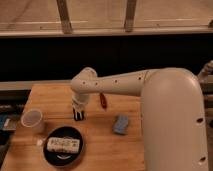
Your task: Knock the eraser over
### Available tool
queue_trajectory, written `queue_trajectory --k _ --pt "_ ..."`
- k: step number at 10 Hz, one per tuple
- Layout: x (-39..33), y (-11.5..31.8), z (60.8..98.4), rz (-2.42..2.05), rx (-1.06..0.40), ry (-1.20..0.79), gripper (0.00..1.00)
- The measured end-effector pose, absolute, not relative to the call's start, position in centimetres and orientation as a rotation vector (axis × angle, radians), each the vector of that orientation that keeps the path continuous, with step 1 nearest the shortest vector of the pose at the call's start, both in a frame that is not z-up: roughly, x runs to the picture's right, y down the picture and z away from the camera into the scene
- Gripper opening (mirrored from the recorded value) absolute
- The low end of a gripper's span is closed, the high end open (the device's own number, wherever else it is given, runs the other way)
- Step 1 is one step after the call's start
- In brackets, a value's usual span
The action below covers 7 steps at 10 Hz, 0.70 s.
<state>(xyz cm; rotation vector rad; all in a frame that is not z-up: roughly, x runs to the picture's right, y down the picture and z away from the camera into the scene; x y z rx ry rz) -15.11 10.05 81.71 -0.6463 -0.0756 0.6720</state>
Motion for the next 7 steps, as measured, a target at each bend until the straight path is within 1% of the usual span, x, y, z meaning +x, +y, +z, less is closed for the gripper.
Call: queue_trajectory --k 2,4,6,7 --pt "-14.7 6.9 83.3 0.703 -0.579 -0.102 0.00" --pt "-11.6 2.8 85.1 0.775 -0.508 -0.055 0.00" --pt "-9.1 1.0 85.7 0.819 -0.472 -0.008 0.00" --pt "-9.0 1.0 85.8 0.822 -0.475 -0.005 0.03"
